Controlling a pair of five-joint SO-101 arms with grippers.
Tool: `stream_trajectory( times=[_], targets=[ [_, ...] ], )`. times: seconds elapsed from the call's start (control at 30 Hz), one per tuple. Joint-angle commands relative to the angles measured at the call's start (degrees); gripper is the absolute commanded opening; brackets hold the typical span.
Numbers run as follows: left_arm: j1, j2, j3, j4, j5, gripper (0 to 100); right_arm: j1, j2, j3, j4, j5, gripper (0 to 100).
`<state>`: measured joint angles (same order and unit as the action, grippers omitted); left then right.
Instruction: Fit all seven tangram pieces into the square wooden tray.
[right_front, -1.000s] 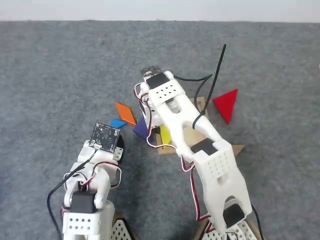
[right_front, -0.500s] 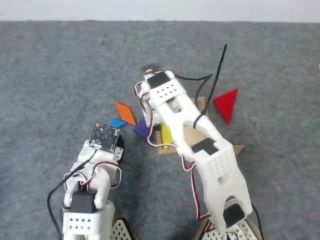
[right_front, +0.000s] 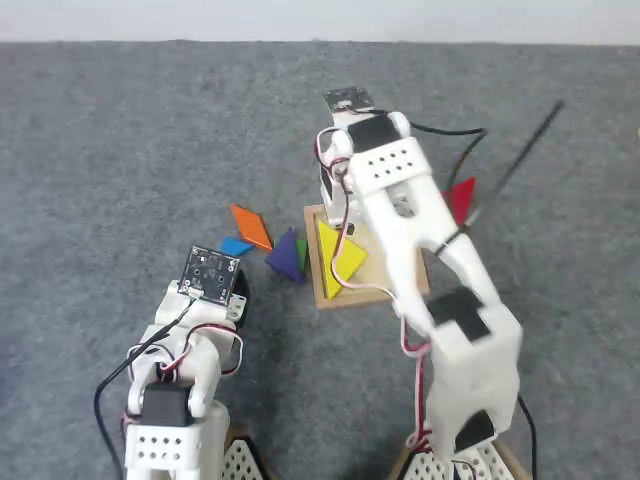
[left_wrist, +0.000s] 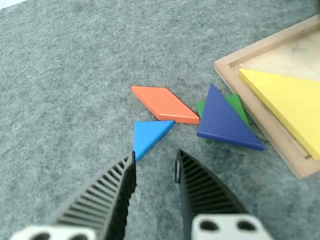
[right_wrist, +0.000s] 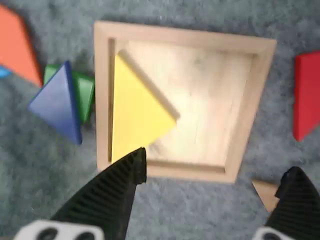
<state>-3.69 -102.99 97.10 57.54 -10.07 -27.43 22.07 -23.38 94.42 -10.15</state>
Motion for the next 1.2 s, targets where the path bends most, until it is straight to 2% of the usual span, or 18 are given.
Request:
stream_trajectory(
  times=[0.0,0.1,0.2,0.3,0.77,0.97,1.17],
  targets=[
    [-0.4,-0.3,-0.7,0.3,-0.7,13,-2.3,-20.8,11.8,-4.4,4.0,39.6],
    [-0.4,-0.3,-0.7,0.3,-0.7,13,-2.2,-31.5,28.4,-13.4,8.5,39.4],
    [-0.4,-0.3,-0.7,0.3,-0.7,13,-2.2,-36.2,45.1,-25.3,12.0,39.4],
    [-0.4,-0.3,-0.7,0.3,-0.7,13,-2.2,-35.1,51.4,-32.2,12.5,39.4],
    [-0.4,-0.3,-0.7,0.3,-0.7,13,-4.0,-17.2,44.4,-35.0,12.0,39.4],
    [-0.4,-0.3,-0.7,0.3,-0.7,13,-5.8,-10.2,38.3,-36.5,9.1,39.4],
    [-0.4,-0.3,-0.7,0.3,-0.7,13,-5.8,-11.2,35.6,-34.2,8.8,39.4]
  ],
)
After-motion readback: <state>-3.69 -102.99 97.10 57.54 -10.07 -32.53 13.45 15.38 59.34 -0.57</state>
